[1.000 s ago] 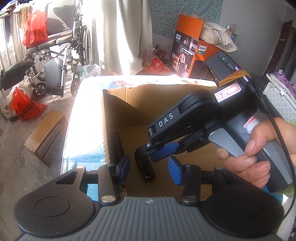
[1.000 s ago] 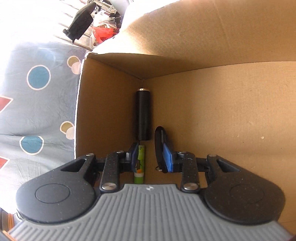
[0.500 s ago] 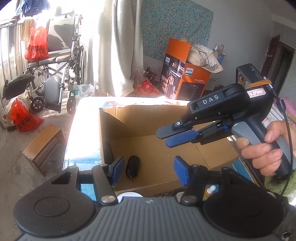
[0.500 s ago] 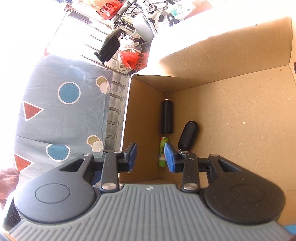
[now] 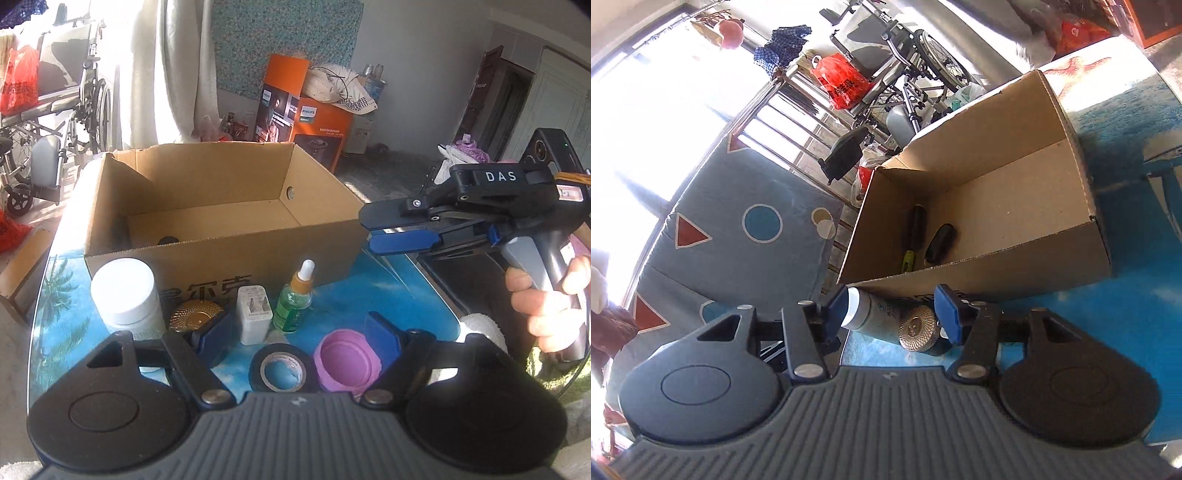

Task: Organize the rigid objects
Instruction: 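Move the right tool to the pink lid and close on its rim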

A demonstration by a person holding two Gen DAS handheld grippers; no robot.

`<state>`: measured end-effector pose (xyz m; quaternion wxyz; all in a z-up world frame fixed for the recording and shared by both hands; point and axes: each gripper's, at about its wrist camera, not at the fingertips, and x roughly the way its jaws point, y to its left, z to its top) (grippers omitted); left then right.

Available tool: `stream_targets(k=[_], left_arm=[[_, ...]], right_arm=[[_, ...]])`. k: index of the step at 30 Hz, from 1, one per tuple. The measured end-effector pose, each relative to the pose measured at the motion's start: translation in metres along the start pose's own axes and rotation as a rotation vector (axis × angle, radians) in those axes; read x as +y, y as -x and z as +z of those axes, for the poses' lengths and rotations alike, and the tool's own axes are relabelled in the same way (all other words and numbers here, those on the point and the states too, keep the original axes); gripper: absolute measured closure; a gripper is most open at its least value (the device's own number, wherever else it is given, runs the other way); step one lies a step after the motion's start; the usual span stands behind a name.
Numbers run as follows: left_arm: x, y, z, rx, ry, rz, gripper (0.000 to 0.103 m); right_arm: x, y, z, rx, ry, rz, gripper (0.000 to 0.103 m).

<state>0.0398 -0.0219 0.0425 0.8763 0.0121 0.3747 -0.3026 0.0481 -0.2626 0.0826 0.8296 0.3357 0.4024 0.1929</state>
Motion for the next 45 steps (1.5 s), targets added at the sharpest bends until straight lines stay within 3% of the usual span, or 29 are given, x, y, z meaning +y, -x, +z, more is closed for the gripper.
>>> stream_targets(k=[4,7,11,17,21,26,30,45], left_arm=[[-0.033,-0.037,-0.021,0.085,-0.102,0.023,0.021],[-0.056,-0.060,-0.037,0.130,-0.197,0.054,0.021],[-0.076,-0.080,-0.052,0.148,-0.266,0.103,0.022],[-0.087,-0.095,-0.060,0.151,-0.284,0.157,0.033],[-0.092,-0.096,-0.059,0.155,-0.308,0.143,0.034],[-0.101,-0.103,-0.057,0.166,-0.353,0.154,0.034],[-0.109,-0.113,-0.054,0.183,-0.373,0.149,0.027],[-0.130,-0.143,-0.040,0.232,-0.416,0.128,0.022]], right_arm=[[-0.028,-0.003,-0.047,-0.044,0.024,-0.179,0.051],[-0.041,-0.016,-0.070,-0.042,0.053,-0.258,0.053],[-0.049,-0.035,-0.090,-0.021,0.147,-0.346,0.067],[-0.060,-0.055,-0.097,0.033,0.211,-0.390,0.083],[-0.062,-0.058,-0.101,0.031,0.240,-0.402,0.090],[-0.067,-0.047,-0.099,-0.009,0.234,-0.438,0.090],[-0.076,-0.038,-0.096,-0.031,0.204,-0.441,0.090],[-0.093,-0.023,-0.099,-0.059,0.150,-0.368,0.090]])
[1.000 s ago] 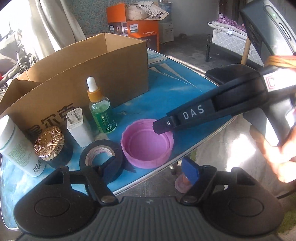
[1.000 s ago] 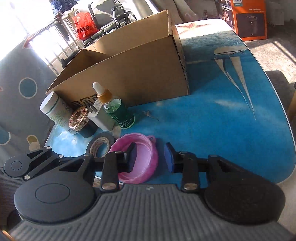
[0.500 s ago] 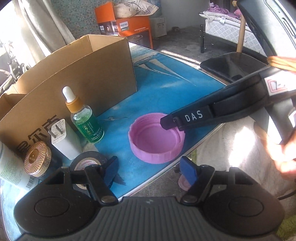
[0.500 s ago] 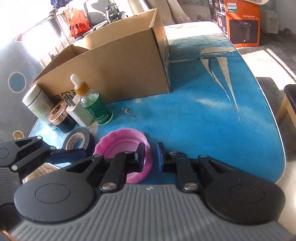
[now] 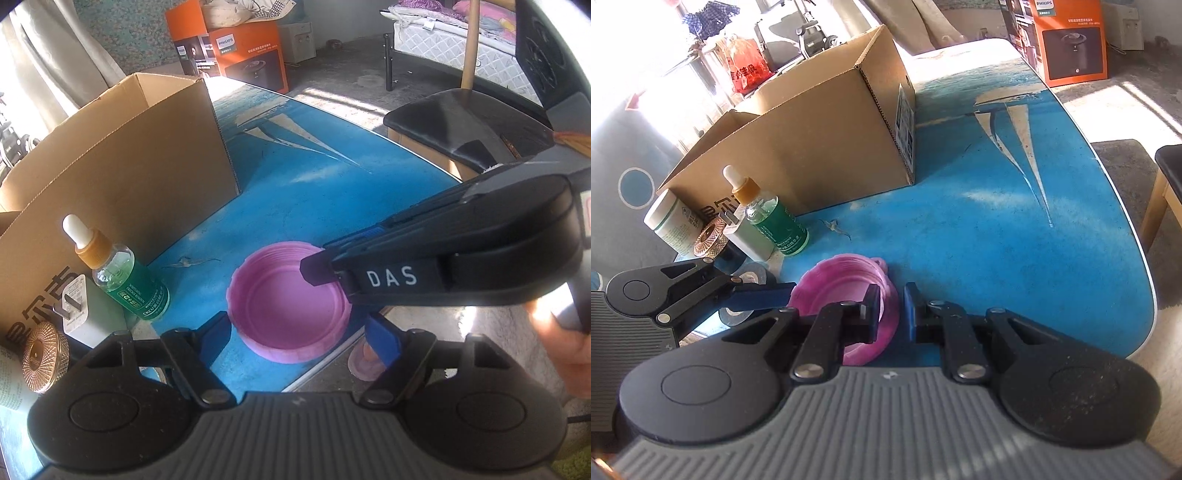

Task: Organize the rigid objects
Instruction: 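Move the right tool to the pink lid and close on its rim, then lift the pink lid into the cardboard box and open the right tool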

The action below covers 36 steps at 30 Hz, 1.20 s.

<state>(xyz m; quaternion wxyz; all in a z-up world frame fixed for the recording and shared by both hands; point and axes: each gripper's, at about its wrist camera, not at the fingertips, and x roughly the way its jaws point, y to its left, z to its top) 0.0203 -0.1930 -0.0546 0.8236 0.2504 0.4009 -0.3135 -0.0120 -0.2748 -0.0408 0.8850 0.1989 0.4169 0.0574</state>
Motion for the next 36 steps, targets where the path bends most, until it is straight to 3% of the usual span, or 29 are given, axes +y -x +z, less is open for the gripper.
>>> stream_targets(k=[13,23,29,36], left_arm=[[0.000,0.000,0.009,0.014,0.010,0.015,0.030],[0.001,0.004,0.010,0.001,0.026,-0.002,0.031],[-0.001,0.025,0.011,-0.056,0.019,-0.007,0.031],[0.010,0.080,0.025,-0.221,0.020,0.013,0.031]], right_arm=[[-0.011,0.003,-0.002,-0.001,-0.040,0.052,0.090],[-0.010,0.005,-0.003,0.000,-0.044,0.043,0.090],[-0.002,0.023,-0.001,-0.030,-0.043,0.027,0.090],[0.033,0.073,0.020,-0.168,0.032,-0.010,0.090]])
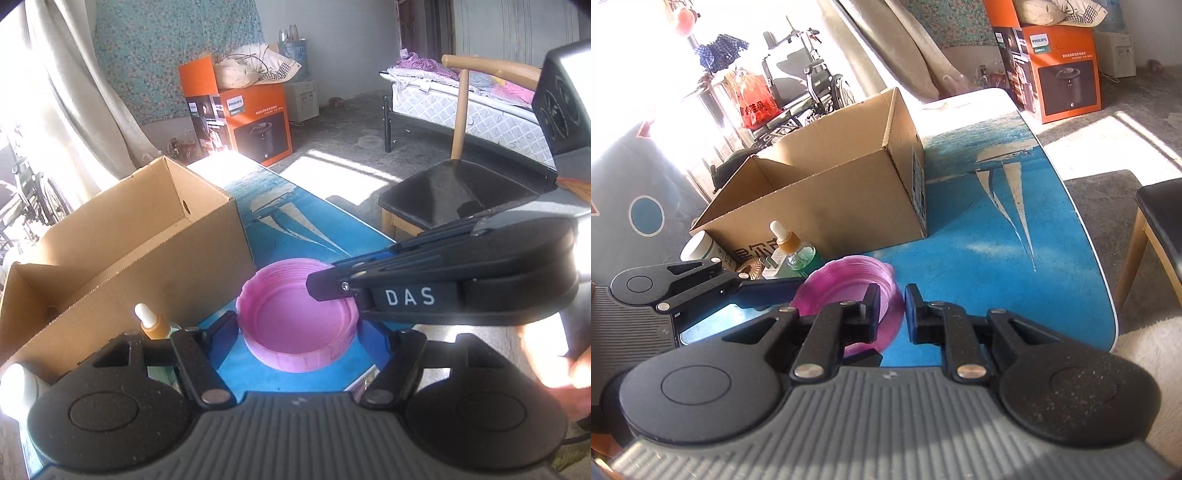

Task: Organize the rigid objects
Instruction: 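Lift the pink lid into the cardboard box and open the right tool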

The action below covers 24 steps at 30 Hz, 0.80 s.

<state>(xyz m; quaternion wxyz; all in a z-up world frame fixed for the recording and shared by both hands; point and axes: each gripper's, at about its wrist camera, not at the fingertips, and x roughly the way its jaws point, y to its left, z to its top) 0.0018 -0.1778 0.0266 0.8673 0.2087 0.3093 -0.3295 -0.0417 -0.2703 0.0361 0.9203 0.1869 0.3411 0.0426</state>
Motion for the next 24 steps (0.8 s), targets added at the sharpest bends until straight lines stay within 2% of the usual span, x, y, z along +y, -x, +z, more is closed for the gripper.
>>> stream_targets(k=[4,7,9,11,13,17,20,24], left_arm=[[0.020,0.032,0.024,-0.116,0.011,0.059,0.031],[0.043,0.048,0.043,-0.158,0.037,0.112,0.031],[0.062,0.054,0.055,-0.171,0.052,0.150,0.031],[0.084,0.058,0.066,-0.168,0.060,0.176,0.031],[0.111,0.052,0.076,-0.126,0.086,0.177,0.031],[0.168,0.024,0.083,-0.003,0.163,0.152,0.031],[0.207,-0.002,0.074,0.107,0.238,0.105,0.031],[0.246,-0.042,0.055,0.240,0.327,0.020,0.031]], right_arm=[[0.028,0.022,0.037,-0.099,0.091,0.019,0.090],[0.053,0.026,0.068,-0.150,0.172,0.045,0.089],[0.067,0.019,0.093,-0.149,0.219,0.079,0.090],[0.079,0.003,0.121,-0.105,0.243,0.130,0.089],[0.089,-0.018,0.146,-0.045,0.251,0.169,0.090],[0.111,-0.085,0.193,0.152,0.238,0.231,0.090],[0.122,-0.137,0.206,0.296,0.237,0.231,0.090],[0.127,-0.197,0.206,0.471,0.219,0.214,0.090]])
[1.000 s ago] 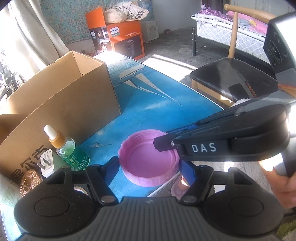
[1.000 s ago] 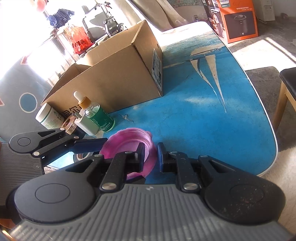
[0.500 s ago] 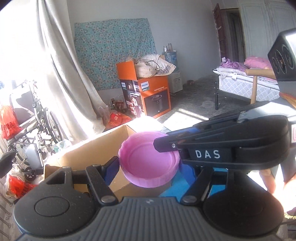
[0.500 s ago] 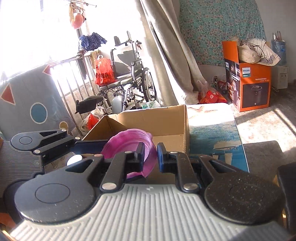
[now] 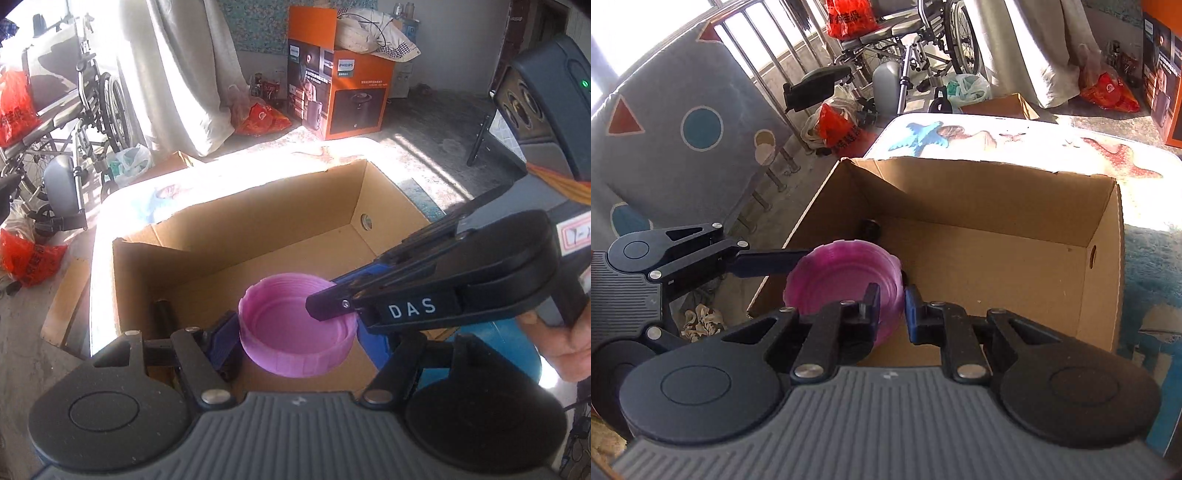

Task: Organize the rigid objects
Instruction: 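Lift the pink lid into the cardboard box and open the right tool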

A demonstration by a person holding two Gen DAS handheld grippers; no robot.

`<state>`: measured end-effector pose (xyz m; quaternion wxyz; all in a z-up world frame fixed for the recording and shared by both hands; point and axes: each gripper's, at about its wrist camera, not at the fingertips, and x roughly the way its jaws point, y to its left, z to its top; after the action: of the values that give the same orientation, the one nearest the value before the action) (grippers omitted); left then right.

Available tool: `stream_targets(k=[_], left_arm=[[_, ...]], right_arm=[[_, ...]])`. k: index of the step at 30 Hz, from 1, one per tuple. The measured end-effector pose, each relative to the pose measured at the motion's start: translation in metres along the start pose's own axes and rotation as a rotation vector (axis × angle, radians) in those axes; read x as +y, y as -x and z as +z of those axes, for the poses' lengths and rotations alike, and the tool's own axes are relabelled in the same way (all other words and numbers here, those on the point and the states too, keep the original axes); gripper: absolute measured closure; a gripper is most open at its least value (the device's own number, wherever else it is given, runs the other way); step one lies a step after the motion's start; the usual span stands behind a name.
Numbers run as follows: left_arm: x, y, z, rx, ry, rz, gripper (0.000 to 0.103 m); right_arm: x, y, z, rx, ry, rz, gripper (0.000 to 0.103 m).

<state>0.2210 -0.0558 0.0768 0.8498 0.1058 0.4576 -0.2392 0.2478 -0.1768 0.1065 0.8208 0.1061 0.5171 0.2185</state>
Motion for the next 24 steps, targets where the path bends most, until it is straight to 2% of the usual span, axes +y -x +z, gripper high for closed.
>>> stream_targets(k=[5,13,15,18,24], left_arm=[[0.025,-0.045,-0.003,0.160,0.045,-0.076,0.031],[0.050,-0.101,-0.011,0.395,0.115,-0.140,0.031],[0.056,-0.105,-0.013,0.416,0.132,-0.136,0.036],[0.068,-0.106,-0.013,0.431,0.162,-0.123,0.036],[0.083,-0.092,-0.020,0.440,0.194,-0.085,0.030]], right_arm=[[-0.020,-0.060,-0.001,0.199,-0.070,0.013,0.090],[-0.036,-0.121,-0.005,0.405,-0.085,0.006,0.091],[-0.033,-0.130,-0.002,0.425,-0.070,-0.003,0.092],[-0.025,-0.137,0.006,0.428,-0.051,0.010,0.091],[-0.011,-0.149,0.014,0.439,-0.039,0.049,0.091]])
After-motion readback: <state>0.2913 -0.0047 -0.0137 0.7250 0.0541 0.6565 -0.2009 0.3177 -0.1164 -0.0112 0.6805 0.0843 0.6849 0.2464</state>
